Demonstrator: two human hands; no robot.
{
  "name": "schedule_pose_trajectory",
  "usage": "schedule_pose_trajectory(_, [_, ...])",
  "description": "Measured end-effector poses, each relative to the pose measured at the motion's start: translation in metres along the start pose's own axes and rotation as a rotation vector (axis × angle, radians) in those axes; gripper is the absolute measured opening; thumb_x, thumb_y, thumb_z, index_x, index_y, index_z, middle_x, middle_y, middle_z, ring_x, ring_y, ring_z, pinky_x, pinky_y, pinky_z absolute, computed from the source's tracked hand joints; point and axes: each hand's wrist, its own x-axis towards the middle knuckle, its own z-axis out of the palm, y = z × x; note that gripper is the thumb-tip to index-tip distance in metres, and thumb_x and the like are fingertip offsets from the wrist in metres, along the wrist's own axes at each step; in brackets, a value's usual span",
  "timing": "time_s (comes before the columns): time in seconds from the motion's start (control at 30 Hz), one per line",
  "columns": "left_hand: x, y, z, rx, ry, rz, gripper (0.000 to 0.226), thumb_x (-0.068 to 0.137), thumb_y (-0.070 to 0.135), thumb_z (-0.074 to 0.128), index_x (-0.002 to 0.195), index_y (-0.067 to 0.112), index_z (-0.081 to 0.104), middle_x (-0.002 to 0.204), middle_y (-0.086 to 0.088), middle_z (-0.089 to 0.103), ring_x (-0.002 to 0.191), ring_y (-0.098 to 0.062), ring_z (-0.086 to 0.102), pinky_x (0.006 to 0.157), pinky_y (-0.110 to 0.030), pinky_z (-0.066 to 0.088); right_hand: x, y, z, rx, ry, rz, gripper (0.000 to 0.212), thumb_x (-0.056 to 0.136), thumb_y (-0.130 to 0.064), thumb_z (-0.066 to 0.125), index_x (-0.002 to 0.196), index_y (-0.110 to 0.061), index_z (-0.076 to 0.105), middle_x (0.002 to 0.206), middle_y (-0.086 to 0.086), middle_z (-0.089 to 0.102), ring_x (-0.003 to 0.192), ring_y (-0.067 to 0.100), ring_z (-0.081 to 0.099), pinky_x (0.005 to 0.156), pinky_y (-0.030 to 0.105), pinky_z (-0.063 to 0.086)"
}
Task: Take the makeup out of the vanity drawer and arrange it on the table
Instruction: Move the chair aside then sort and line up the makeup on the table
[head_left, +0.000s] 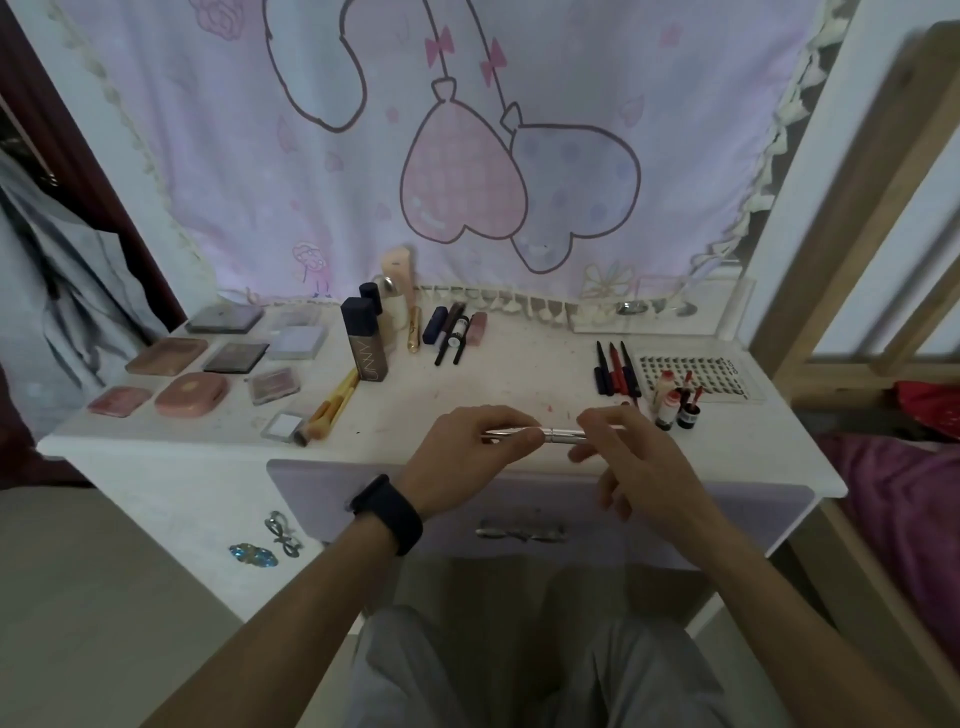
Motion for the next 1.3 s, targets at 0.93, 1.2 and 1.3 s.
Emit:
schedule_pose_trajectory(0.93, [-0.002,-0.025,0.004,-0.077,0.029,-0.071,0.018,0.095,0.040,0.062,0.099,0.030,0.076,0.079,0.020,0.069,0.067,-0.003,0.062,0.066,-0.014,0.047,-0.003,0.008,-0.005,0.028,0.015,-0.036,0.011,0.099,-0.017,0.060,0.103,-0.027,0.065,0.091,-0.011,0.069,0.061,0.015,0.066,0.054,0.023,0.053])
schedule_pose_trajectory(1.2, [-0.002,-0.022,0.004,-0.087,-0.002,-0.046,0.013,0.094,0.037,0.063,0.099,0.031,0.074,0.078,0.023,0.068,0.068,-0.002,0.062,0.064,-0.013,0.046,-0.003,0.006,-0.008,-0.164,0.028,-0.101,0.012,0.100,-0.030,0.059,0.100,-0.037,0.069,0.089,-0.016,0.072,0.065,0.011,0.068,0.061,0.027,0.057])
schedule_pose_trajectory(1.3, [-0.004,-0.026,-0.001,-0.106,-0.017,-0.078,0.015,0.095,0.038,0.060,0.098,0.032,0.073,0.082,0.023,0.069,0.069,-0.002,0.063,0.064,-0.013,0.047,-0.004,0.003,-0.015,-0.259,-0.013,-0.152,0.022,0.100,-0.027,0.059,0.097,-0.048,0.064,0.092,-0.027,0.067,0.074,0.005,0.067,0.068,0.018,0.054])
